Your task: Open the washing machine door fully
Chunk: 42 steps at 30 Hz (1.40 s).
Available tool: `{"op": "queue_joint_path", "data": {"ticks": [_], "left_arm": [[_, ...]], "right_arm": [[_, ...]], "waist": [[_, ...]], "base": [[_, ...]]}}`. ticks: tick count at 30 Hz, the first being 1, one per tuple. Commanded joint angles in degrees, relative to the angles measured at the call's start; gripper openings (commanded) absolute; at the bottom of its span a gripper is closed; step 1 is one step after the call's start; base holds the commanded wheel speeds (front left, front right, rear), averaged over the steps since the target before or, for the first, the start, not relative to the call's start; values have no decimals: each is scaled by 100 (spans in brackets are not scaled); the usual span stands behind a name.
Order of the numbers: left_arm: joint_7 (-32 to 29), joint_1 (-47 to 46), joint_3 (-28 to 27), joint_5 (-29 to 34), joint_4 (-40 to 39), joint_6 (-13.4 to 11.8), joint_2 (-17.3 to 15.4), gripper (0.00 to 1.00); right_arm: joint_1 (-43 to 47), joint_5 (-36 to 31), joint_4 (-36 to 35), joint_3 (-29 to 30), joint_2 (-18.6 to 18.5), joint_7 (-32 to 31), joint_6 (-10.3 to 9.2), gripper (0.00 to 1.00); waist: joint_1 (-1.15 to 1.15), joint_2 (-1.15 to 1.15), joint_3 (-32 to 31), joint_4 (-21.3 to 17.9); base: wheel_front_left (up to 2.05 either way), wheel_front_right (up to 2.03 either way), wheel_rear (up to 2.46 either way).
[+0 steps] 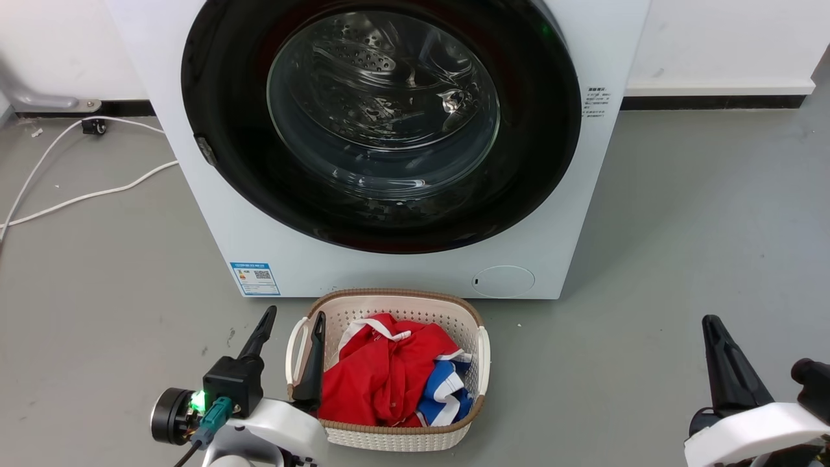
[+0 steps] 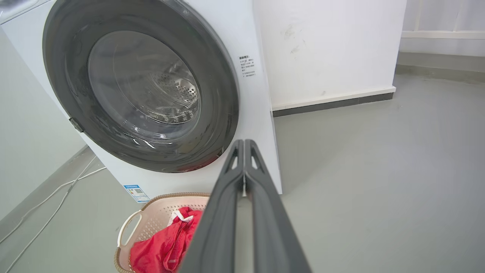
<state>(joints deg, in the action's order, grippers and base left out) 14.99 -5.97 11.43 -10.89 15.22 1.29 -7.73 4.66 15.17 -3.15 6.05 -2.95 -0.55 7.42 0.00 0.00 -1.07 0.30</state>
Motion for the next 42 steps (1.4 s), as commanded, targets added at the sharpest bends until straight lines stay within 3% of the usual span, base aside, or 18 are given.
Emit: {"op": "queue_joint_path", "data": {"ticks": [1, 3, 6, 14, 15, 19, 22, 27, 28, 31, 42], "left_arm": [[26, -55, 19, -9, 6, -31, -14, 100], [19, -47, 30, -26, 11, -27, -16, 100], [21, -48, 36, -39, 17, -32, -24, 100], [23, -100, 36, -80, -14, -85, -11, 100], [23, -100, 36, -80, -14, -85, -11, 100], [24, -126, 8, -90, -73, -128, -27, 100], [24, -154, -21, -100, -140, -166, -29, 100], [26, -326, -42, -92, -286, -192, -19, 100], [21, -493, -47, -77, -370, -200, 10, 100], [21, -668, -55, -49, -488, -206, 51, 100], [22, -1077, -4, 40, -721, -195, 216, 100]], "right_arm": [[-30, 191, 15, 20, 9, -23, 13, 0], [-62, 506, 30, 71, 9, -22, 12, 0], [-132, 1757, 177, 165, 9, -33, 13, 0], [-472, 6062, 890, 415, 6, -112, 13, 0], [-472, 6062, 890, 415, 6, -112, 13, 0], [-780, 7388, 1177, 732, 4, -224, 13, 0], [-1098, 7960, 1421, 977, -53, -351, 13, 0], [-1898, 8604, 1971, 1155, -503, -477, 13, 0], [-2467, 8894, 2348, 1076, -904, -567, 13, 0], [-3043, 9074, 2755, 837, -1341, -726, 13, 0], [-5236, 9357, 4347, -814, -2570, -1698, 13, 0]], "waist": [[0, 0, -2, 8], [0, 0, -1, 8], [0, 0, 3, 4], [0, 0, 66, 17], [0, 0, 66, 17], [0, 0, 155, 12], [0, 0, 265, 3], [0, 0, 634, 25], [0, 0, 916, 85], [0, 0, 1200, 164], [0, 0, 1991, 489]], "base": [[0, 0, 0], [0, 0, 0], [0, 0, 0], [0, 0, 0], [0, 0, 0], [0, 0, 0], [0, 0, 0], [0, 0, 0], [0, 0, 0], [0, 0, 0], [0, 0, 0]]}}
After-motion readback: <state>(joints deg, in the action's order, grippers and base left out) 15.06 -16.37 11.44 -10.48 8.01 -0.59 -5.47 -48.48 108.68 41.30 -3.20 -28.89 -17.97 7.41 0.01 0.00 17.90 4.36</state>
